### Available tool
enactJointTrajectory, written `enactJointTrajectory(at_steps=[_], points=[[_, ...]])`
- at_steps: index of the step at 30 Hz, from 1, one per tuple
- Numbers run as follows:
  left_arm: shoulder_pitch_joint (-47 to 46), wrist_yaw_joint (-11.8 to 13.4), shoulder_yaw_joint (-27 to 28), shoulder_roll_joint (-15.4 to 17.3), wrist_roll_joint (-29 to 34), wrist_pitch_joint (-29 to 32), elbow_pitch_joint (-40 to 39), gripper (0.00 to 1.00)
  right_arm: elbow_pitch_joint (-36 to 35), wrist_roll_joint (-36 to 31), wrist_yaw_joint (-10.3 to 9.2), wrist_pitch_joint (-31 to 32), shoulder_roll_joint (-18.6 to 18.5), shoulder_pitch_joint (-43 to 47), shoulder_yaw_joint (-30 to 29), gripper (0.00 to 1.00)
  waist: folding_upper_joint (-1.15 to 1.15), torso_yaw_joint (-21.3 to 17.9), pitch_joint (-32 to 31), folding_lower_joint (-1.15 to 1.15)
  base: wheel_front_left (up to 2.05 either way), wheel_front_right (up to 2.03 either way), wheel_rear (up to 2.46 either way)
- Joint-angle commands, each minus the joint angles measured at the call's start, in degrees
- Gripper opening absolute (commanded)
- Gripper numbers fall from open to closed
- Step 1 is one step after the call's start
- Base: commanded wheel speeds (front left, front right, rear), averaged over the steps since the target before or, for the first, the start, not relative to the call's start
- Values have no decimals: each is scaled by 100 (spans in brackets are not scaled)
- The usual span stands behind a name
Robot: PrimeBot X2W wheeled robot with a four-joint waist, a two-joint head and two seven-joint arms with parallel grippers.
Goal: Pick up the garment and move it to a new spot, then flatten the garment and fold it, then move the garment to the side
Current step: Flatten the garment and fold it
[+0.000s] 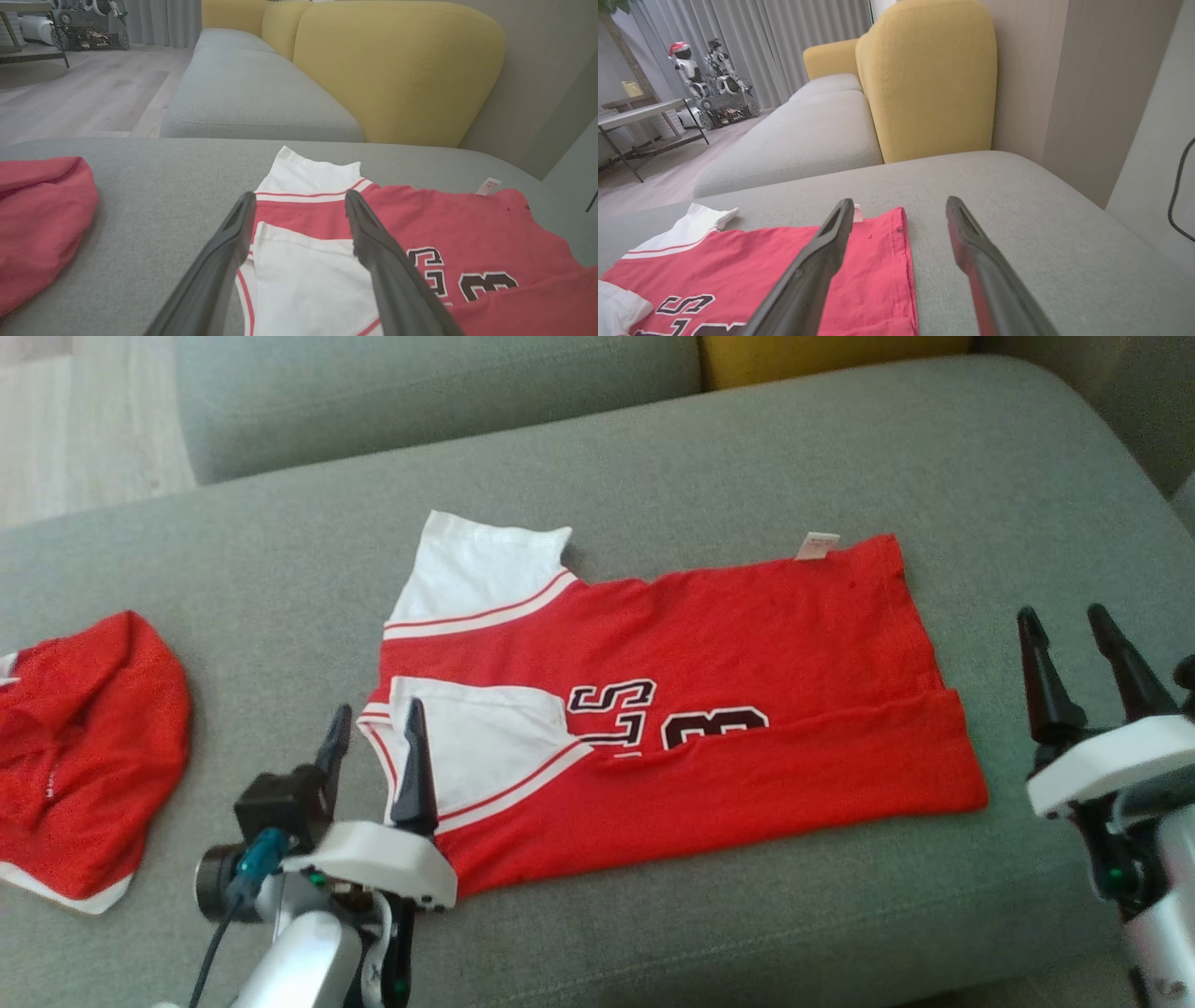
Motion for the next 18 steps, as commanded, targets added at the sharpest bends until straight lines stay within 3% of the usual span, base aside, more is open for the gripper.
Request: enactJointTrajectory(at_steps=[1, 5, 9, 14, 18], points=[[-313, 34, 268, 33, 18, -81, -219, 100, -229, -95, -5, -111, -26, 9, 19, 100, 0, -53, 76, 0, 0, 0, 0], [-543, -59, 347, 23, 189, -110, -244, 100, -369, -589, -5, -310, 290, -147, -151, 100, 0, -217, 308, 0, 0, 0, 0], [-1107, -151, 302, 249, 427, 52, 6, 100, -416, -877, -5, -300, 556, -529, -70, 100, 0, -455, 685, 0, 0, 0, 0], [-2153, -391, 178, 678, 703, 844, 573, 100, -380, -997, -5, -329, 713, -1048, 271, 100, 0, -784, 1104, 0, 0, 0, 0], [-3055, -723, 3, 1040, 915, 1674, 1237, 100, -289, -1003, -5, -363, 778, -1433, 582, 100, 0, -1038, 1392, 0, 0, 0, 0]])
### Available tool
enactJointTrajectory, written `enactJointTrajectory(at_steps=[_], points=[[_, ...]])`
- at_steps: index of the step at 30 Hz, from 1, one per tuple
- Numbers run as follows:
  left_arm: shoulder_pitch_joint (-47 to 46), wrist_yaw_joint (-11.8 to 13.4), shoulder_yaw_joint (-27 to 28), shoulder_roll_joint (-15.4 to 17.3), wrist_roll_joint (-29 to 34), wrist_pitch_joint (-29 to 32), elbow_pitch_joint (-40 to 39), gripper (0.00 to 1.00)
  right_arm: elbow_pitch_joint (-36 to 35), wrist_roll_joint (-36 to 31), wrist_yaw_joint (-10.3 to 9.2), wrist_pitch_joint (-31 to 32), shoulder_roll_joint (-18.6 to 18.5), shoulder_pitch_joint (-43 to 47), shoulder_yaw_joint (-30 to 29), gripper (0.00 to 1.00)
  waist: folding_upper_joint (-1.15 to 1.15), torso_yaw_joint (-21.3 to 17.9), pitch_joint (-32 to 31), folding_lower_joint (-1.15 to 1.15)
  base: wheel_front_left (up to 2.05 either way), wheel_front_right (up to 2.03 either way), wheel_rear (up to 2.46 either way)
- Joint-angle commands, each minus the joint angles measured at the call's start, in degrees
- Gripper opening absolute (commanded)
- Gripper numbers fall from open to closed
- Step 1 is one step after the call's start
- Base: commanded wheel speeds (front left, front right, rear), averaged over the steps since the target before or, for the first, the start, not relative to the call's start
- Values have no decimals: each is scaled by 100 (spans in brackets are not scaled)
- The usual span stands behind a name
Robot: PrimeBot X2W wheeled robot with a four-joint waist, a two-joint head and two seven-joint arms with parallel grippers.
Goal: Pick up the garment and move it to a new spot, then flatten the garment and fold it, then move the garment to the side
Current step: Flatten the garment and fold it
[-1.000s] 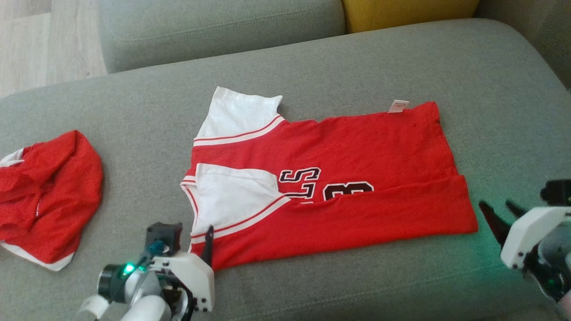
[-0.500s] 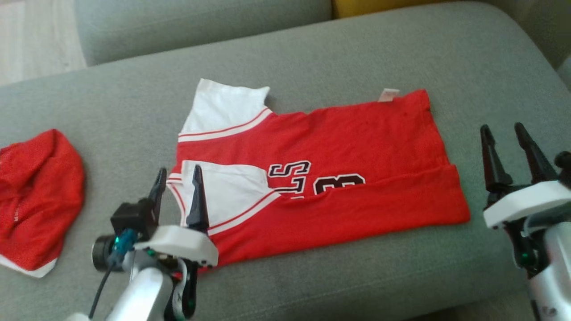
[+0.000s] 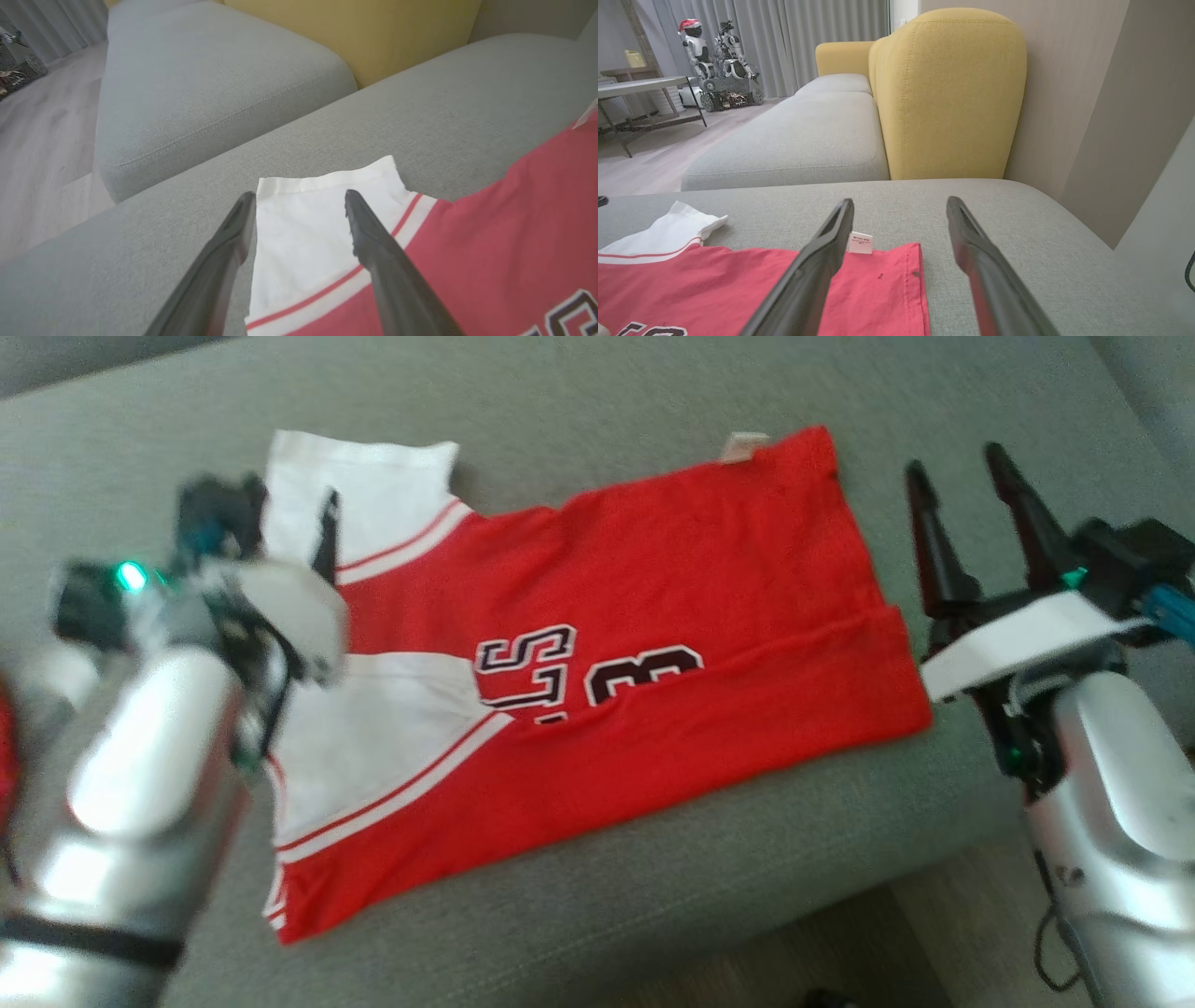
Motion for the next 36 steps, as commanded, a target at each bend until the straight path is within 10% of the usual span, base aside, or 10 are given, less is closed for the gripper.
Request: enactJointTrajectory(at_steps=[1, 10, 23, 24, 25, 26, 36], points=[[-419, -74, 174, 244, 46, 106, -63, 100, -140, -37, -5, -55, 27, -181, 144, 100, 0, -272, 273, 0, 0, 0, 0], [-1924, -620, -201, 797, 489, 1353, 1529, 100, 186, 119, -5, -283, 160, -833, 799, 100, 0, -774, 722, 0, 0, 0, 0], [-2675, -882, -339, 813, 517, 1370, 2605, 100, 593, 329, -5, -551, 74, -1218, 1054, 100, 0, -907, 1073, 0, 0, 0, 0], [-2702, -934, -329, 786, 473, 1373, 2679, 48, 624, 335, -5, -564, 64, -1236, 1055, 100, 0, -892, 1082, 0, 0, 0, 0], [-2721, -1013, -321, 749, 417, 1381, 2745, 35, 657, 337, -5, -575, 55, -1257, 1054, 100, 0, -869, 1085, 0, 0, 0, 0], [-2740, -1084, -309, 706, 358, 1394, 2805, 0, 691, 341, -5, -584, 46, -1279, 1050, 100, 0, -838, 1083, 0, 0, 0, 0], [-2832, -1022, -258, 251, 138, 752, 2639, 0, 1200, 651, -5, -297, -243, -1637, 1064, 100, 0, -257, 928, 0, 0, 0, 0]])
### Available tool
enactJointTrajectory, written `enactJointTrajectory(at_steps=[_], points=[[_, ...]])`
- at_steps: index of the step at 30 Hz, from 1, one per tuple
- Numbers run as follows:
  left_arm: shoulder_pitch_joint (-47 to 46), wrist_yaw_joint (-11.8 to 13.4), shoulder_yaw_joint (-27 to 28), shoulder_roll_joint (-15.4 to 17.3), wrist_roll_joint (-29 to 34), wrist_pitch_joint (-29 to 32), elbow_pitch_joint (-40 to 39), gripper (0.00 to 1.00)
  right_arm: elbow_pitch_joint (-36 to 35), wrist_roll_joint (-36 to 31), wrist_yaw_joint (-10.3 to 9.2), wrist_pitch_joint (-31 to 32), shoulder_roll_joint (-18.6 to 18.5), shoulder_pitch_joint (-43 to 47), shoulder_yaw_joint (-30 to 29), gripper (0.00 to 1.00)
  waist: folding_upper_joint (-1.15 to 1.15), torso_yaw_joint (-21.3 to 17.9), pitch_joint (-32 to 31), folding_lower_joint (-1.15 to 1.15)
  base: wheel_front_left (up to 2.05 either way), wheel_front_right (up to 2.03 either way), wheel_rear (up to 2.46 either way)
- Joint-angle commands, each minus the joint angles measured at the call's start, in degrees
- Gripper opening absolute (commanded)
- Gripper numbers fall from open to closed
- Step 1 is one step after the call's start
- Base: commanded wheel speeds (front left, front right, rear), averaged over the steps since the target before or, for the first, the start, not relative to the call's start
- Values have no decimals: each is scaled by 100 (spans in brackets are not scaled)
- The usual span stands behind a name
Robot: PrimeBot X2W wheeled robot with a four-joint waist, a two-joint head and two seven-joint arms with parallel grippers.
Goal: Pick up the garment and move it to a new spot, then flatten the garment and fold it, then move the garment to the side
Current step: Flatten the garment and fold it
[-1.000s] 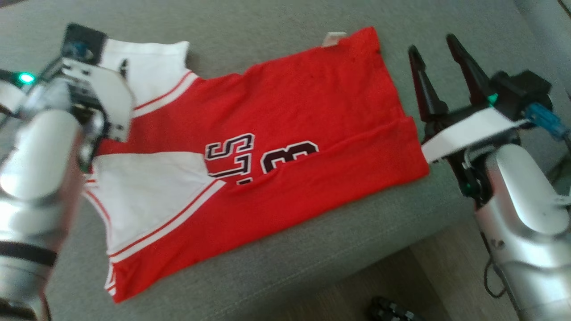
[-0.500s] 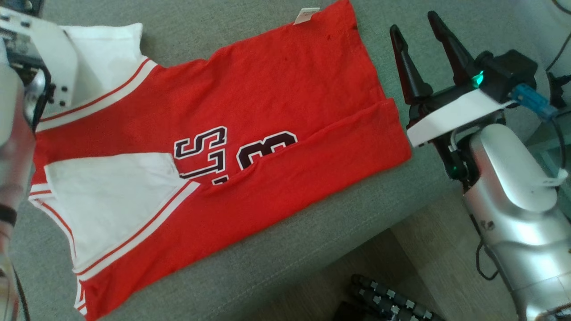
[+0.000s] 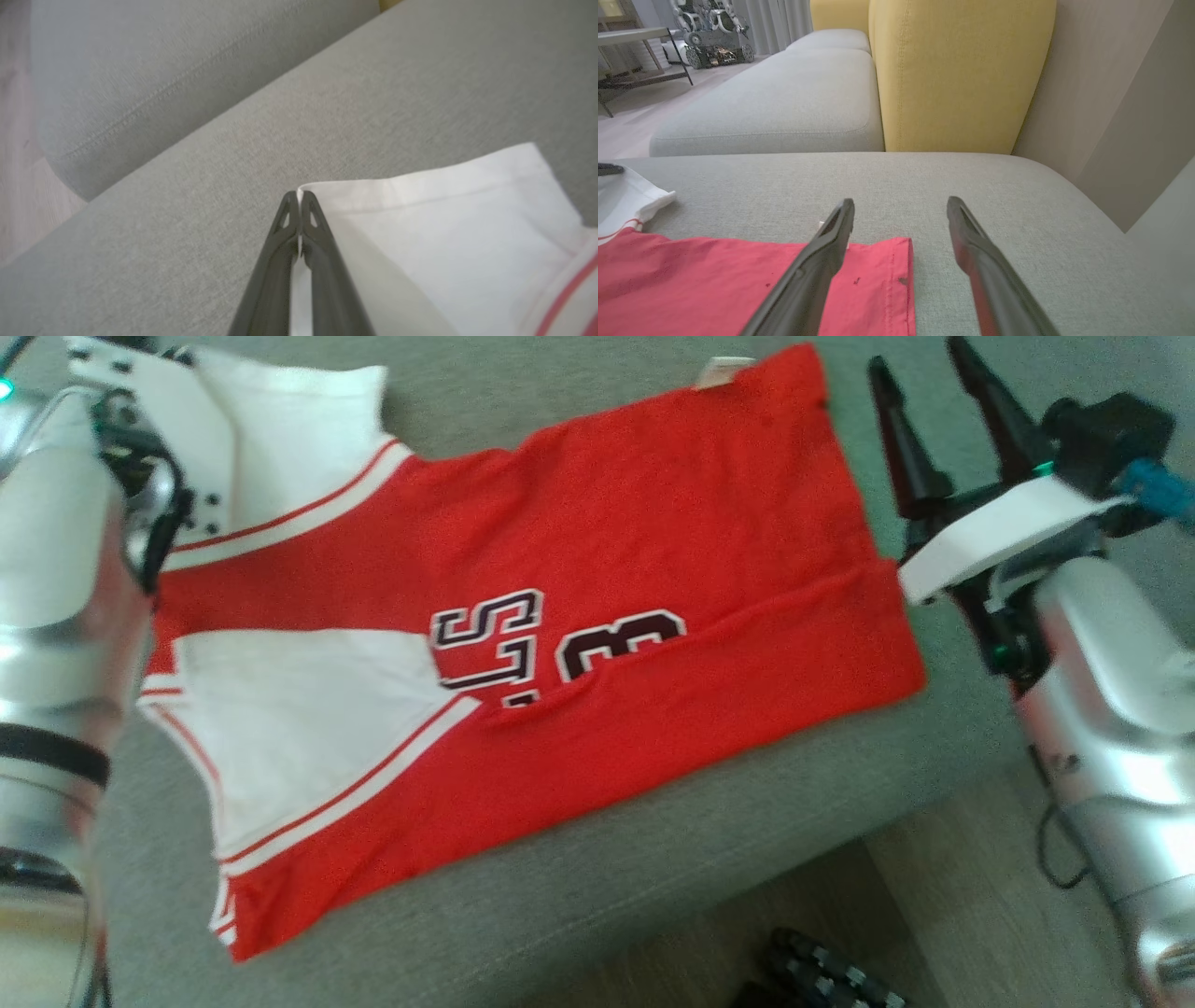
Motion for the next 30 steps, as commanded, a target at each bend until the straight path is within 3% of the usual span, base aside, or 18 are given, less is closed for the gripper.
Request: enactJointTrajectory(at_steps=[1, 9, 16, 30], points=[[-204, 52, 180, 139, -17, -142, -259, 0, -44, 100, -5, 86, -167, -117, 49, 100, 0, 237, -77, -1, 0, 0, 0], [137, 250, 147, -85, -86, -736, -1182, 0, 815, 603, -5, 808, -926, -592, 457, 100, 0, 1026, -47, -1, 0, 0, 0], [699, 460, 98, -92, -161, -735, -2301, 0, 1384, 1265, -5, 1335, -1358, -958, 901, 100, 0, 1475, 110, -1, 0, 0, 0], [1211, 772, 30, 109, -186, -286, -3746, 0, 2195, 2105, -5, 1658, -1545, -1342, 1484, 100, 0, 1734, 360, -1, 0, 0, 0]])
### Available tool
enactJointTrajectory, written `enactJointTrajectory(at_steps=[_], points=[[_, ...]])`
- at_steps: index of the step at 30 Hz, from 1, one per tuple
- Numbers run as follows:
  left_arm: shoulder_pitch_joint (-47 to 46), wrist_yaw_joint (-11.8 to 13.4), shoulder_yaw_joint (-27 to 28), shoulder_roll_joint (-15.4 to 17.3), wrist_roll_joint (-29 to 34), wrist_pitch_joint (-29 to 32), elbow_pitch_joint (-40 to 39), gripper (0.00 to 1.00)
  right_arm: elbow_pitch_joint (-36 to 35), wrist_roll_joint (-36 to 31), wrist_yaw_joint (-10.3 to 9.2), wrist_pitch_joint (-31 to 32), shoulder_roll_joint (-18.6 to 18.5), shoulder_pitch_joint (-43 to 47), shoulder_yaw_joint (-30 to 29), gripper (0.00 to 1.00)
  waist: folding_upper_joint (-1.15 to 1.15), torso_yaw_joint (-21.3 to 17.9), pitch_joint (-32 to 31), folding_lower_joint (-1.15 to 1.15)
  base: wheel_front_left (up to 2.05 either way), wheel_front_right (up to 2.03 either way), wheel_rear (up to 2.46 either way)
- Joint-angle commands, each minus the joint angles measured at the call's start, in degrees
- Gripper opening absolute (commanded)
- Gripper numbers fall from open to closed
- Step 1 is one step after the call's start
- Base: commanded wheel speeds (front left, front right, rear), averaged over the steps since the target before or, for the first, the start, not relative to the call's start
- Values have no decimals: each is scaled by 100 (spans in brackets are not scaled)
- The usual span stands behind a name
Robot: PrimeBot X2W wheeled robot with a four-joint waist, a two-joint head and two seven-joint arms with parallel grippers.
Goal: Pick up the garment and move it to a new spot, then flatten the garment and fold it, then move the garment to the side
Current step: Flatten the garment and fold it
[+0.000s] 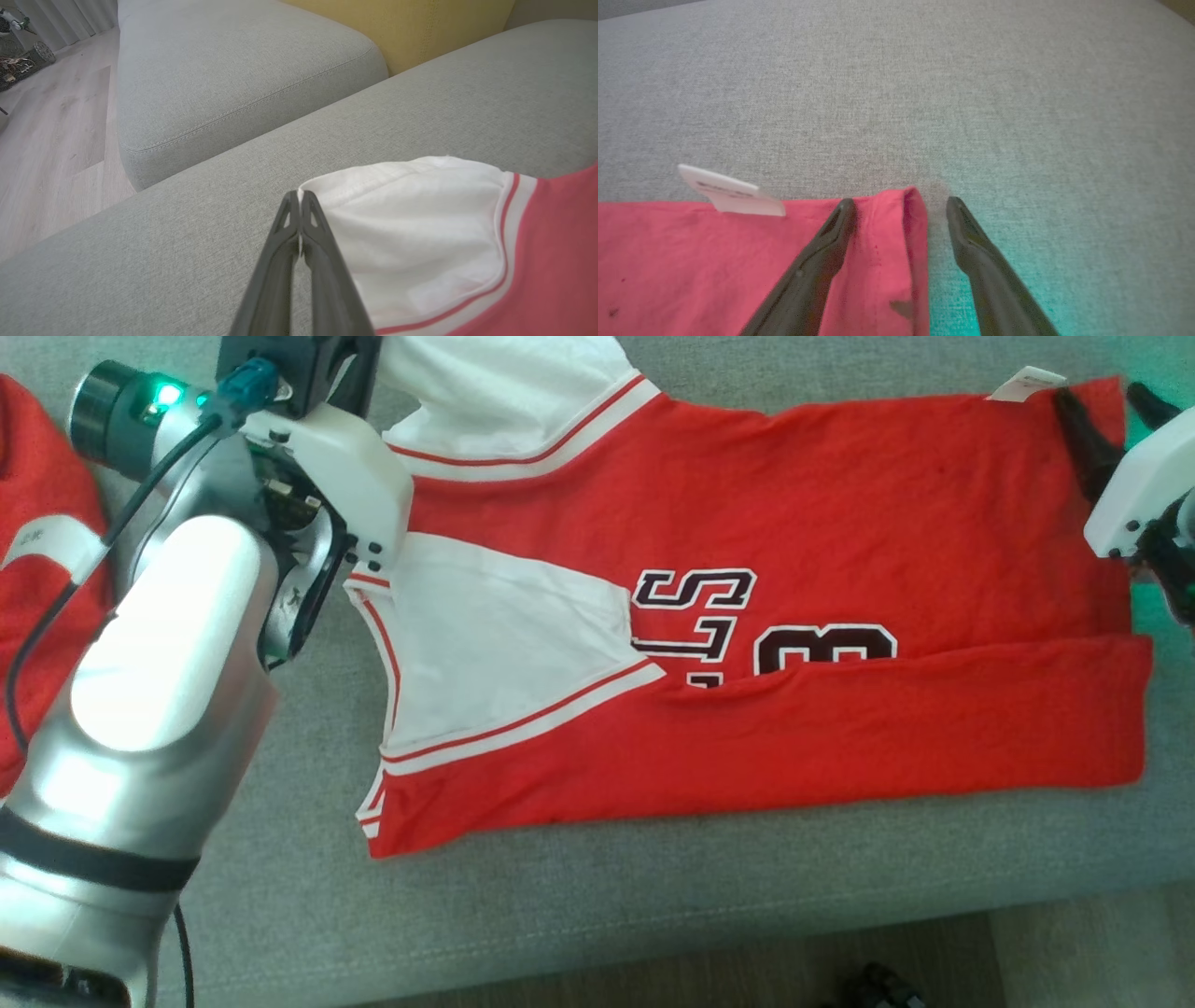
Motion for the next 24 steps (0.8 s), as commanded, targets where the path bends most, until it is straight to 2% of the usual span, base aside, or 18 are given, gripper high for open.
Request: enactJointTrajectory(at_steps=[1, 2, 3, 12, 24], points=[[-97, 68, 189, 243, -31, 58, -274, 0, -19, 119, -5, 64, -146, 9, 81, 64, 0, 2, 9, 0, 0, 0, 0], [-83, 92, 194, 266, -29, 90, -321, 0, 15, 178, -5, 84, -151, 7, 120, 9, 0, 0, 8, 0, 0, 0, 0], [-69, 114, 198, 286, -28, 119, -362, 0, 37, 212, -5, 71, -161, -3, 167, 0, 0, -3, 5, 0, 0, 0, 0], [-24, 291, 336, 390, -109, 143, -446, 0, 164, 287, -5, -657, -223, -216, 514, 0, 0, -103, -13, 0, 0, 0, 0], [-712, 580, 593, 55, -133, -550, 378, 0, 819, 120, -5, -1875, -147, -958, 602, 0, 0, -88, 55, 0, 0, 0, 0]])
